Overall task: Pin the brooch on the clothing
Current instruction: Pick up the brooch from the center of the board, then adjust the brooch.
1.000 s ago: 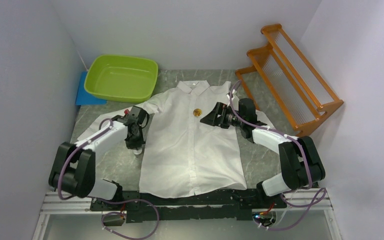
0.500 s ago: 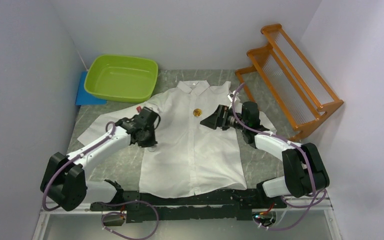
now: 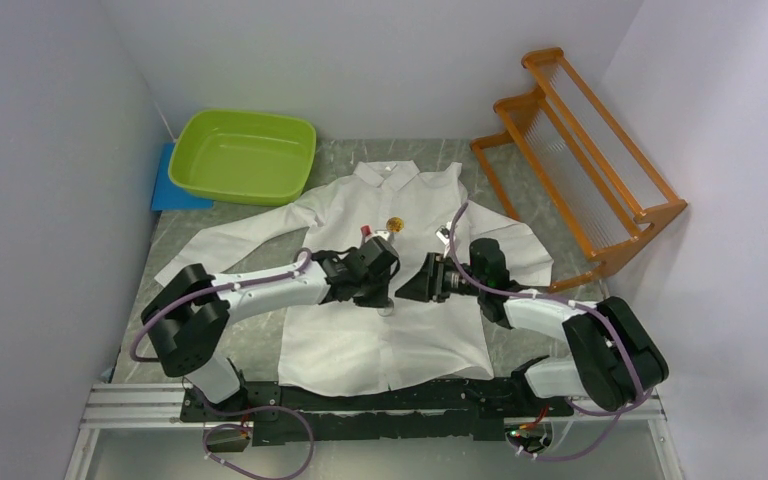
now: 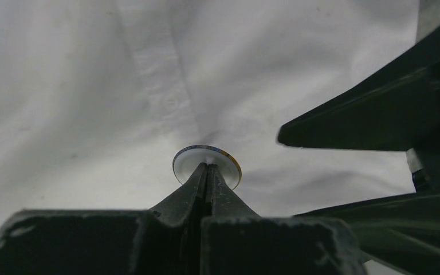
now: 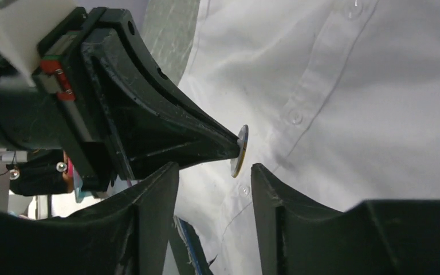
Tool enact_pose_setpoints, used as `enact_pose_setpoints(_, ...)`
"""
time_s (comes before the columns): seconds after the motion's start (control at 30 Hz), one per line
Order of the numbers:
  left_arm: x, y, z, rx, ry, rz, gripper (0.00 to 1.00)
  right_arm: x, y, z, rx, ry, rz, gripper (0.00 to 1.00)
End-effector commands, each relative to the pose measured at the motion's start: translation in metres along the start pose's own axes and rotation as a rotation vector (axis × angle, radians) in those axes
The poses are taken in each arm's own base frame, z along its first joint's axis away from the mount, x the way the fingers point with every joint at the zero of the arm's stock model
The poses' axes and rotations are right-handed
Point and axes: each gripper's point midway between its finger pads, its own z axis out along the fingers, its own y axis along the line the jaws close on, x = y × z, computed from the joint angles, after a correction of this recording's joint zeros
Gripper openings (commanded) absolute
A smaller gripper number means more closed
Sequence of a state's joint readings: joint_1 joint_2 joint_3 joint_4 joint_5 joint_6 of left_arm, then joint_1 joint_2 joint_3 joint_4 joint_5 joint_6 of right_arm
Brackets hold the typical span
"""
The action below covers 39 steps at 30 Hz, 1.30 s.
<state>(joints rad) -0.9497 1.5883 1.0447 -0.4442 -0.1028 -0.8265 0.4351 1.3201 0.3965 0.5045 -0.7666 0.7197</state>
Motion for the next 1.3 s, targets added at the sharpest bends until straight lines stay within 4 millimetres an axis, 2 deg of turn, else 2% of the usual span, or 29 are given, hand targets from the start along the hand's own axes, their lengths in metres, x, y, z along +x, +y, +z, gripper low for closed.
enact_pose_setpoints(0.0,-0.012,-0.041,0.002,0.110,-0.056,-0.023,0.03,0.004,0.007,-0.002,-0.024,-0.047,-0.017,0.50)
enact_pose_setpoints(0.1,-0.011,-0.045,0.005,0.114,-0.050,-0.021,0.03,0.014,-0.001,-0.003,0.011,-0.039,-0.013,0.45)
enact_pose_setpoints(0.23,-0.012,-0.047,0.002,0.123,-0.056,-0.014,0.03,0.022,-0.008,-0.002,0.038,-0.020,-0.010,0.46)
enact_pose_setpoints(0.4,-0.013,-0.051,-0.001,0.141,-0.054,-0.006,0.03,0.028,-0.007,0.004,0.024,0.004,0.002,0.46)
enact_pose_setpoints(0.53,-0.010,-0.051,-0.002,0.152,-0.047,-0.011,0.03,0.031,-0.011,0.008,0.031,0.016,0.013,0.28)
enact_pose_setpoints(0.63,-0.009,-0.052,-0.005,0.168,-0.050,-0.013,0.03,0.032,-0.015,0.011,0.044,0.023,0.021,0.19)
enact_pose_setpoints(0.73,-0.008,-0.053,-0.009,0.185,-0.052,-0.015,0.03,0.031,-0.014,0.012,0.032,0.018,0.017,0.03)
enact_pose_setpoints(0.8,-0.009,-0.054,-0.014,0.202,-0.068,-0.022,0.03,0.029,-0.012,0.013,0.021,0.020,0.004,0.00)
enact_pose_setpoints(0.83,-0.010,-0.055,-0.016,0.215,-0.076,-0.024,0.06,0.028,-0.012,0.013,0.020,0.021,-0.001,0.00)
enact_pose_setpoints(0.9,-0.011,-0.055,-0.023,0.243,-0.100,-0.026,0.22,0.027,-0.010,0.013,0.018,0.020,-0.019,0.00)
enact_pose_setpoints(0.93,-0.012,-0.056,-0.027,0.261,-0.114,-0.031,0.42,0.026,-0.009,0.013,0.018,0.019,-0.029,0.00)
enact_pose_setpoints(0.97,-0.014,-0.056,-0.032,0.279,-0.132,-0.033,0.57,0.025,-0.009,0.012,0.020,0.019,-0.041,0.00)
enact_pose_setpoints(1.03,-0.016,-0.053,-0.040,0.296,-0.154,-0.035,0.75,0.026,-0.010,0.010,0.033,0.028,-0.064,0.00)
enact_pose_setpoints(1.13,-0.020,-0.048,-0.053,0.347,-0.177,-0.049,0.83,0.027,-0.008,0.007,0.034,0.041,-0.112,0.00)
enact_pose_setpoints(1.27,-0.027,-0.041,-0.071,0.488,-0.201,-0.099,0.83,0.022,0.003,0.000,0.006,0.017,-0.176,0.00)
